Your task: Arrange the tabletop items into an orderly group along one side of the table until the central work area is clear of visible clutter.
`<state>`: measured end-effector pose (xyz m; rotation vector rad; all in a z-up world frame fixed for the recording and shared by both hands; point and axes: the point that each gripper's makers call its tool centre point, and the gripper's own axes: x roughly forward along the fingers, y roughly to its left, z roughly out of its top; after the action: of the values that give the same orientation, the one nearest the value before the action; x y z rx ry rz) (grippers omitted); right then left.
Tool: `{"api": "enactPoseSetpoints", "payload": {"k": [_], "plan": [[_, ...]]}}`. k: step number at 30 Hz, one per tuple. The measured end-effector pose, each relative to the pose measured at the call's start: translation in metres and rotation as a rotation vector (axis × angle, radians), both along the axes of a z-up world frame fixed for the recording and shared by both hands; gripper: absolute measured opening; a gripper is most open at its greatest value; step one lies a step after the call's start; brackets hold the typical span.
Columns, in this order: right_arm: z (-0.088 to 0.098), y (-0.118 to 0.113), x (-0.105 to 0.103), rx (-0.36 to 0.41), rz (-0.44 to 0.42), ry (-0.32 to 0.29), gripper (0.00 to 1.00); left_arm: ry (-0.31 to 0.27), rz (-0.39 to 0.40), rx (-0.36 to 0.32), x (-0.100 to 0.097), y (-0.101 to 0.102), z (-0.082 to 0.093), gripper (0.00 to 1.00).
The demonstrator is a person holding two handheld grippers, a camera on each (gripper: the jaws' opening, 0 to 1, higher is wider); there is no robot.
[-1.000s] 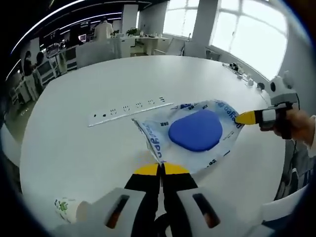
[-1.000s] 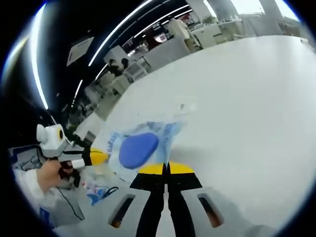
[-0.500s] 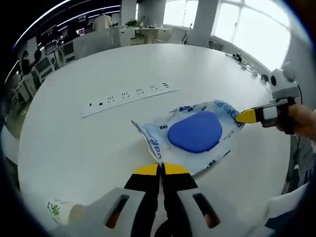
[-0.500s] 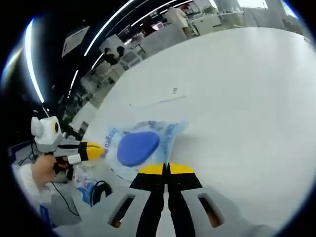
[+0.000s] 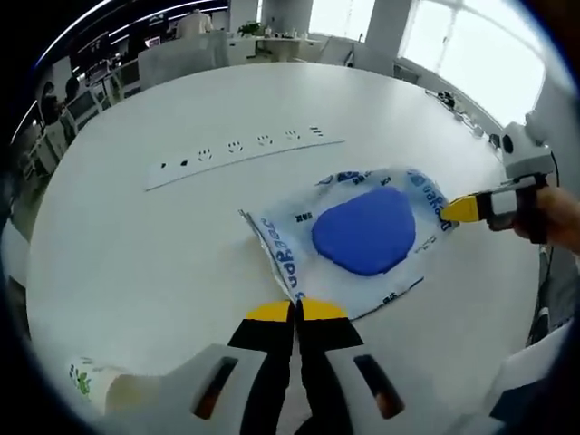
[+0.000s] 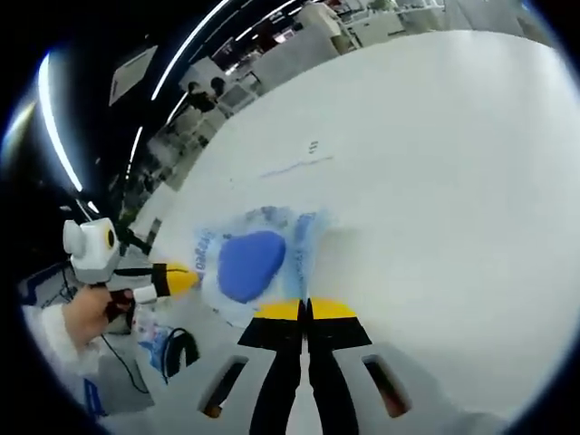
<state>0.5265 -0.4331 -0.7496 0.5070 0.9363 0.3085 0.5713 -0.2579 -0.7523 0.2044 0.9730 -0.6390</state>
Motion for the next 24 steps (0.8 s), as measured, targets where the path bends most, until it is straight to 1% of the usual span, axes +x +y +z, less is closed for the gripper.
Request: {"api": "enactPoseSetpoints", "payload": {"k": [4, 6, 7, 8, 9, 10, 11, 13, 14, 16, 18, 19, 21, 24], "plan": [[-0.004, -0.003, -0.003, 0.023, -0.026, 0.009, 0.00, 0.001, 0.001, 0.010, -0.001, -0.001, -0.005, 0.00], [-0.006, -0.002, -0.002, 0.026, -0.023, 0.014, 0.00, -0.004, 0.033, 0.001, 0.000, 0.000, -0.006, 0.00], [-0.013, -0.002, -0.006, 0.013, -0.009, 0.043, 0.00, -0.006, 0.035, -0.007, 0.000, 0.000, -0.007, 0.00], [-0.014, -0.002, -0.004, 0.022, -0.013, 0.031, 0.00, -0.006, 0.042, -0.007, 0.000, 0.000, -0.008, 0.00], [-0.013, -0.001, -0.003, 0.071, -0.057, 0.048, 0.00, -0.005, 0.052, -0.013, 0.000, 0.000, -0.008, 0.00], [-0.013, -0.001, -0.004, 0.101, -0.078, 0.066, 0.00, -0.004, 0.056, -0.018, 0.000, 0.001, -0.009, 0.00], [-0.013, -0.003, -0.006, 0.101, -0.075, 0.069, 0.00, -0.002, 0.060, -0.025, 0.000, 0.001, -0.009, 0.00], [-0.013, -0.002, -0.005, 0.093, -0.064, 0.056, 0.00, 0.006, 0.090, -0.059, 0.001, 0.002, -0.010, 0.00], [-0.013, -0.002, -0.005, 0.095, -0.063, 0.056, 0.00, 0.016, 0.122, -0.090, 0.000, 0.002, -0.010, 0.00], [-0.016, -0.003, -0.004, 0.113, -0.078, 0.073, 0.00, 0.038, 0.172, -0.127, 0.001, 0.003, -0.011, 0.00], [-0.018, -0.003, -0.004, 0.140, -0.094, 0.084, 0.00, 0.032, 0.151, -0.121, 0.002, 0.004, -0.011, 0.00], [-0.016, -0.002, -0.005, 0.169, -0.108, 0.098, 0.00, 0.025, 0.132, -0.116, 0.001, 0.002, -0.010, 0.00], [-0.016, -0.003, -0.005, 0.159, -0.104, 0.087, 0.00, 0.015, 0.115, -0.106, 0.001, 0.002, -0.010, 0.00], [-0.016, -0.002, -0.005, 0.151, -0.102, 0.082, 0.00, 0.010, 0.118, -0.113, 0.002, 0.002, -0.010, 0.00]]}}
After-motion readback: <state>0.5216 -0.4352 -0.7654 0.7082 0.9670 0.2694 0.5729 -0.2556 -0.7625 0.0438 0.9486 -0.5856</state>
